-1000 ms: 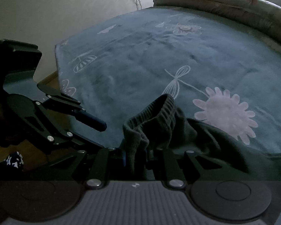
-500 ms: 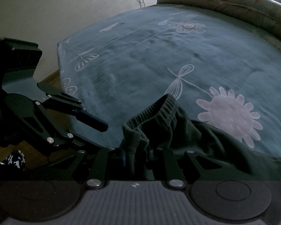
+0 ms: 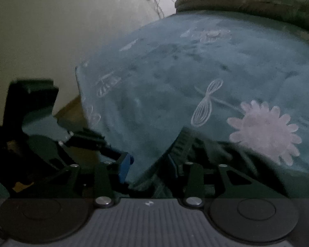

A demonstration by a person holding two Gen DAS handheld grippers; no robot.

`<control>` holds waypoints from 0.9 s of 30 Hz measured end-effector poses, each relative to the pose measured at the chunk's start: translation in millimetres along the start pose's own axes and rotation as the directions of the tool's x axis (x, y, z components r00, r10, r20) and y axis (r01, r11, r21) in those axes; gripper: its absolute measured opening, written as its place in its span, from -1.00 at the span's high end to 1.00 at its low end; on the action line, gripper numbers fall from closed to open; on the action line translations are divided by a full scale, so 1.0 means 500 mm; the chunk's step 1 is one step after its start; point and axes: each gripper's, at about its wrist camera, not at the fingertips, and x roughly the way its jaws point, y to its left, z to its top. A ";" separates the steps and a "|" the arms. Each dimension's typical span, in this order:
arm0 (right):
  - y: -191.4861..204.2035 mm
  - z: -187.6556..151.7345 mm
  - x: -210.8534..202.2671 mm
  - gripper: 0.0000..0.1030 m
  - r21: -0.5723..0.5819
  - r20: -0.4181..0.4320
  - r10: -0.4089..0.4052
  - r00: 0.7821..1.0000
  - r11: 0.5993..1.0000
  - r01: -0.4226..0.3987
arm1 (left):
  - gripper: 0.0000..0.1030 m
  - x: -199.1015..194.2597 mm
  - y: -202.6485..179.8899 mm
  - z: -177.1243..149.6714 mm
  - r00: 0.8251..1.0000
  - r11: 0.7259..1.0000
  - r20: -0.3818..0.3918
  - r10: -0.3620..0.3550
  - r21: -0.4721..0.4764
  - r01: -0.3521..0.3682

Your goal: Fold clothes

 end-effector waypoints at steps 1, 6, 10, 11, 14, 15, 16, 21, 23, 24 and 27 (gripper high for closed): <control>-0.003 0.004 -0.008 0.12 0.005 0.014 0.001 1.000 1.000 -0.001 | -0.23 -0.001 0.003 -0.002 1.000 1.000 0.001 0.000 -0.004 0.000; -0.038 0.023 -0.010 0.55 0.027 -0.008 -0.108 0.994 0.994 0.108 | -0.23 -0.016 0.017 -0.019 1.000 0.999 0.014 0.018 -0.031 -0.017; -0.056 0.032 0.051 0.57 0.014 -0.070 -0.135 0.988 0.991 0.136 | -0.23 -0.033 0.025 -0.028 0.999 0.999 0.031 0.019 -0.052 -0.017; -0.061 0.030 0.074 0.57 0.020 -0.081 -0.141 0.987 0.989 0.143 | -0.23 -0.035 0.026 -0.028 0.999 0.998 0.035 0.016 -0.054 -0.014; -0.076 0.025 0.139 0.57 0.037 -0.113 -0.159 0.981 0.986 0.164 | -0.24 -0.043 0.023 -0.025 0.999 0.999 0.043 0.009 -0.050 -0.007; -0.075 0.023 0.119 0.57 0.045 -0.102 -0.166 0.981 0.984 0.171 | -0.24 -0.045 0.020 -0.022 0.999 0.999 0.047 0.007 -0.044 -0.005; -0.074 0.021 0.099 0.57 0.053 -0.091 -0.173 0.981 0.983 0.179 | -0.24 -0.047 0.018 -0.017 0.999 0.999 0.053 0.001 -0.035 0.001; -0.075 -0.019 -0.025 0.56 0.106 -0.054 -0.281 0.958 0.952 0.286 | -0.28 -0.034 -0.007 0.032 0.993 0.996 0.081 -0.081 0.052 0.077; -0.087 -0.063 -0.075 0.56 0.156 -0.067 -0.364 0.929 0.916 0.370 | -0.28 -0.013 -0.028 0.060 0.988 0.987 0.081 -0.129 0.109 0.120; -0.094 -0.088 -0.098 0.56 0.185 -0.077 -0.407 0.910 0.891 0.415 | -0.28 0.001 -0.040 0.073 0.985 0.980 0.074 -0.157 0.138 0.146; -0.120 -0.167 -0.149 0.55 0.277 -0.115 -0.515 0.849 0.804 0.526 | -0.28 0.049 -0.081 0.102 0.972 0.950 0.045 -0.230 0.226 0.214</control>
